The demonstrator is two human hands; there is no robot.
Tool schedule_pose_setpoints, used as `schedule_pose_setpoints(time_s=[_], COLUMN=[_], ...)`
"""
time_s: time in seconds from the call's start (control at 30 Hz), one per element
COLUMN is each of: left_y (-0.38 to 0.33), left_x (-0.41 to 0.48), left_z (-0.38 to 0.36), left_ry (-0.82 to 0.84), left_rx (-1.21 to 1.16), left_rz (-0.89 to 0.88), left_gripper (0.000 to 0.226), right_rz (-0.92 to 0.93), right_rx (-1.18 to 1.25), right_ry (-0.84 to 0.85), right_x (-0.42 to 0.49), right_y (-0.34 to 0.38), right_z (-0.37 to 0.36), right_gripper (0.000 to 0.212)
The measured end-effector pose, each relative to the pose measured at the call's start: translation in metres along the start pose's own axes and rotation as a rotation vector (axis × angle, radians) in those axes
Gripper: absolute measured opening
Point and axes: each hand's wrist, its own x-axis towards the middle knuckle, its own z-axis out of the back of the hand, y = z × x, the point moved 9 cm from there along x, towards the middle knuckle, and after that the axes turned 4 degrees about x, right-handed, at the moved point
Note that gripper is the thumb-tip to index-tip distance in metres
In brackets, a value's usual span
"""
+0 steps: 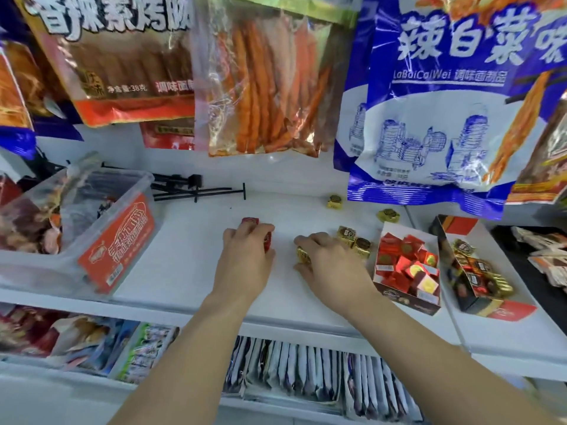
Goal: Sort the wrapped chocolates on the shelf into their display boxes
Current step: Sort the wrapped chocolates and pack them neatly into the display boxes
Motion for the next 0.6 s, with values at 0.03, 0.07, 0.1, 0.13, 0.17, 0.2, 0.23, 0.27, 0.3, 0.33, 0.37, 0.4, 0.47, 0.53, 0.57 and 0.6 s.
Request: schedule_pose_setpoints(time_s=[0.03,0.07,0.1,0.13,0.17,0.2,0.23,0.27,0.3,0.33,0.37,0.4,0.47,0.53,0.57,0.6], left_y=[0.002,0.003,0.004,0.006,0.007,0.007,0.007,0.006,0.006,0.005,0.005,0.006,0.008,0.010,0.011,0.010], left_x=[-0.001,-0.001,-0.002,-0.003,-0.004,-0.004,-0.005,-0.004,-0.002,0.000,0.004,0.008,0.016,0.022,0.023,0.024], left_z=[0.003,0.006,0.009,0.010,0.010,0.010,0.012,0.016,0.021,0.025,0.027,0.027,0.019,0.005,-0.001,-0.007], left_ry=[-0.010,-0.023,-0.032,-0.031,-0.020,-0.011,-0.016,-0.043,-0.084,-0.127,-0.161,-0.182,-0.184,-0.165,-0.155,-0.147], left_rx=[0.044,0.090,0.117,0.116,0.089,0.042,-0.008,-0.049,-0.077,-0.097,-0.110,-0.119,-0.112,-0.079,-0.069,-0.063], left_rz=[0.009,0.012,0.013,0.014,0.014,0.013,0.014,0.017,0.019,0.020,0.021,0.022,0.030,0.040,0.046,0.049], left_gripper=[0.046,0.046,0.046,0.046,0.046,0.046,0.047,0.046,0.046,0.046,0.046,0.046,0.046,0.045,0.044,0.041], right_rz=[0.003,0.010,0.016,0.025,0.036,0.043,0.036,0.011,-0.023,-0.063,-0.108,-0.147,-0.184,-0.192,-0.202,-0.214], right_rx=[-0.002,0.014,0.035,0.057,0.085,0.122,0.156,0.172,0.168,0.154,0.140,0.126,0.073,-0.001,-0.027,-0.045], right_ry=[0.007,0.012,0.025,0.042,0.045,0.015,-0.045,-0.120,-0.190,-0.237,-0.256,-0.250,-0.209,-0.164,-0.137,-0.115], right_x=[0.000,0.000,-0.001,-0.003,-0.006,-0.009,-0.013,-0.016,-0.020,-0.022,-0.024,-0.025,-0.025,-0.023,-0.022,-0.022], right_y=[-0.001,-0.003,-0.004,-0.005,-0.006,-0.009,-0.016,-0.026,-0.039,-0.052,-0.065,-0.076,-0.088,-0.089,-0.089,-0.088], right_z=[-0.001,-0.001,0.000,0.002,0.007,0.015,0.026,0.038,0.048,0.055,0.059,0.058,0.051,0.044,0.040,0.038], right_gripper=[0.040,0.038,0.036,0.036,0.035,0.035,0.035,0.035,0.035,0.035,0.035,0.035,0.035,0.037,0.039,0.042])
